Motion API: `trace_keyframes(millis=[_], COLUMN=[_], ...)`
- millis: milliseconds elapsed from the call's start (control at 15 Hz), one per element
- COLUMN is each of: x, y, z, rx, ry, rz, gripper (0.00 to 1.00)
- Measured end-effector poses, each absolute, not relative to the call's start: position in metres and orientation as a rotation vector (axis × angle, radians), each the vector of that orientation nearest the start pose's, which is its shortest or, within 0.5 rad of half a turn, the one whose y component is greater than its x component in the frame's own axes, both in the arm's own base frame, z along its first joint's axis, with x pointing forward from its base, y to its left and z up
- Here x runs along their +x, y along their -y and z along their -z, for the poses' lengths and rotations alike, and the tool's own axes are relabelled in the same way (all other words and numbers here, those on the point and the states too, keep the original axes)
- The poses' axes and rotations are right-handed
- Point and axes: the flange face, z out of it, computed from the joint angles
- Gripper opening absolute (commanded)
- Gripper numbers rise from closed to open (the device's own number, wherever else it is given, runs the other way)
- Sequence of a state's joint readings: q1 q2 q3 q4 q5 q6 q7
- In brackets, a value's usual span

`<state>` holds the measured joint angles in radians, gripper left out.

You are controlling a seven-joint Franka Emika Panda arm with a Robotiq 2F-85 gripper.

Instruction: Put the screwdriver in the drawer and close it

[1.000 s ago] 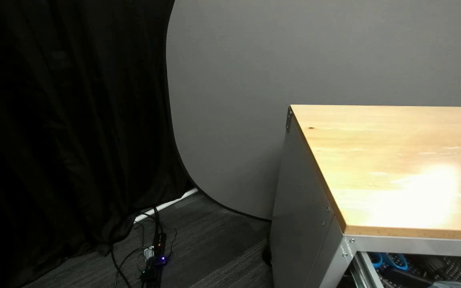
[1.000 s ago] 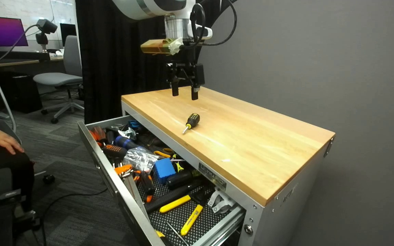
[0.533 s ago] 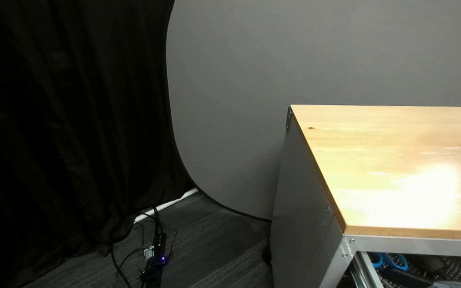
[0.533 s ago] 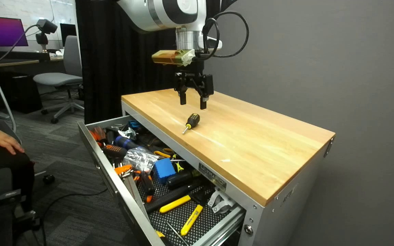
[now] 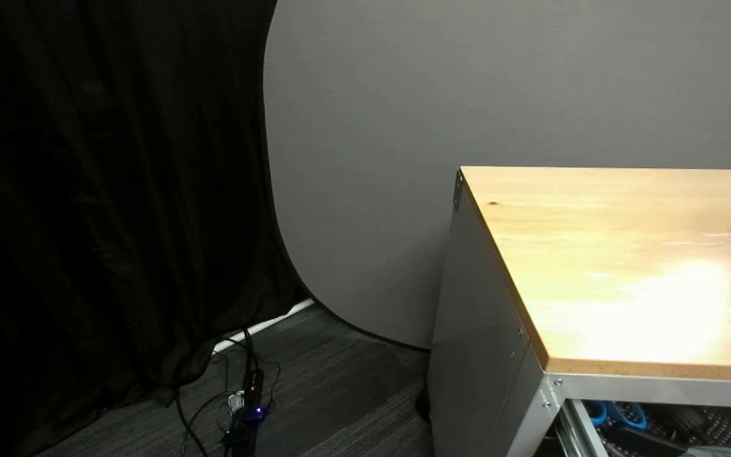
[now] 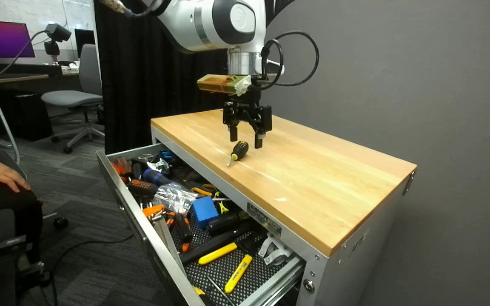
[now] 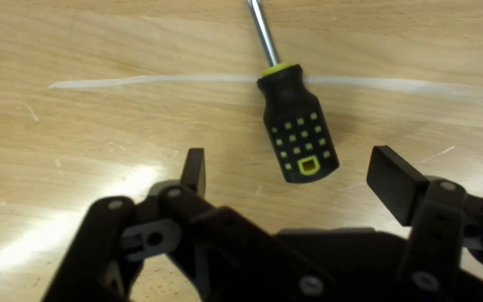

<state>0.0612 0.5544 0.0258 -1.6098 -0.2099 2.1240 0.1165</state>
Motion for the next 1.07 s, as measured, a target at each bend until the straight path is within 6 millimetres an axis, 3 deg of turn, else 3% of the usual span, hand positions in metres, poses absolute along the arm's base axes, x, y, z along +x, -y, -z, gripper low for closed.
trace_keyframes(millis=[467,533,867,1067], x=[0.678,0.676,0.658,0.643], y=[-0.041,-0.040,-0.031,-0.020], z=[-0.294,-0.293,-0.289,-0.288], rx=[-3.277,-3.269,-3.254,-3.275], ry=[0.130,0.123,0.050,-0.032], rz=[-0.146,-0.176,-0.382,-0.418], gripper=[0.13,0.16,0.17,0.16])
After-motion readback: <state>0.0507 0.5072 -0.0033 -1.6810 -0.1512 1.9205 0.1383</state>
